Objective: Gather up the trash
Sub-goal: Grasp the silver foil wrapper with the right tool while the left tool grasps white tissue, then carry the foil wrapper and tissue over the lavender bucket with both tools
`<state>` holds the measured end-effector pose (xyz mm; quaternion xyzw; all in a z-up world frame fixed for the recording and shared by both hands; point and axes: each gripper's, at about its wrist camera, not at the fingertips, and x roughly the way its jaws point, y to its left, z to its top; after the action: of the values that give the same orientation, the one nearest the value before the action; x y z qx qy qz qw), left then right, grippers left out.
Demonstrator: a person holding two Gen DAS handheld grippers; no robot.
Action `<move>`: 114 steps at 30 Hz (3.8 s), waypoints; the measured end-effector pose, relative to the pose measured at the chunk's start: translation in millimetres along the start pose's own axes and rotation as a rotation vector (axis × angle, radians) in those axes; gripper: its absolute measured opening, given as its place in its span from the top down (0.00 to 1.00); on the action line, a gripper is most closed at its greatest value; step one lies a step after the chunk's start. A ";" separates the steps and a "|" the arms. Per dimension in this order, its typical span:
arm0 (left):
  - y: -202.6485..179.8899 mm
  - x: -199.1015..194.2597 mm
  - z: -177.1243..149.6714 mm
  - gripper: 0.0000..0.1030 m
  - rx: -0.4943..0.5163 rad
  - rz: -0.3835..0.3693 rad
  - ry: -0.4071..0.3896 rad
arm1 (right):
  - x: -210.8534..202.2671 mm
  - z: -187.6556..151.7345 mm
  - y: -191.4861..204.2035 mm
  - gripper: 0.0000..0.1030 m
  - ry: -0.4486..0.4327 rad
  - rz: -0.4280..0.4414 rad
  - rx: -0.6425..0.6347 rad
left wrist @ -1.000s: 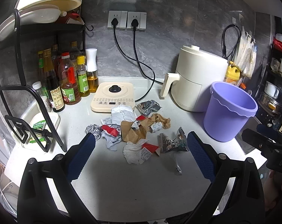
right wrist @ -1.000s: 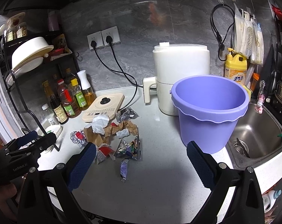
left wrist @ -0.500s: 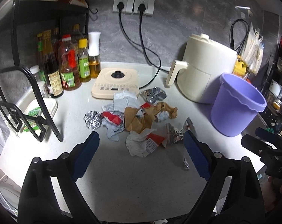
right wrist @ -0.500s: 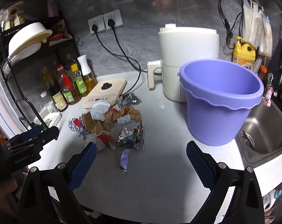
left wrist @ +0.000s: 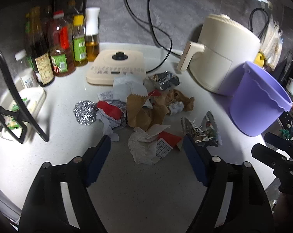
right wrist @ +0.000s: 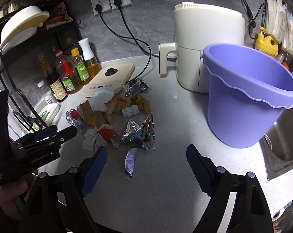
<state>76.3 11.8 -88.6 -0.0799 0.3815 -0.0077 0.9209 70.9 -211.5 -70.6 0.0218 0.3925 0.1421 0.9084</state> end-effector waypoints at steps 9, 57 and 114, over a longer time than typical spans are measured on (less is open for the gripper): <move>10.4 41.7 -2.7 0.48 -0.006 0.016 0.085 | 32.1 8.4 4.7 0.25 0.054 0.004 -0.007; -25.1 -23.9 24.2 0.88 0.010 0.018 -0.098 | 6.9 23.0 -2.6 0.96 -0.067 0.096 0.075; -206.5 11.2 101.0 0.88 0.293 -0.376 -0.168 | -83.2 56.4 -132.2 0.54 -0.367 -0.293 0.379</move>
<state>165.0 -178.6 5.4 -0.0156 0.2769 -0.2273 0.9335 89.1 -357.1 7.3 0.1594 0.2404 -0.0728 0.9547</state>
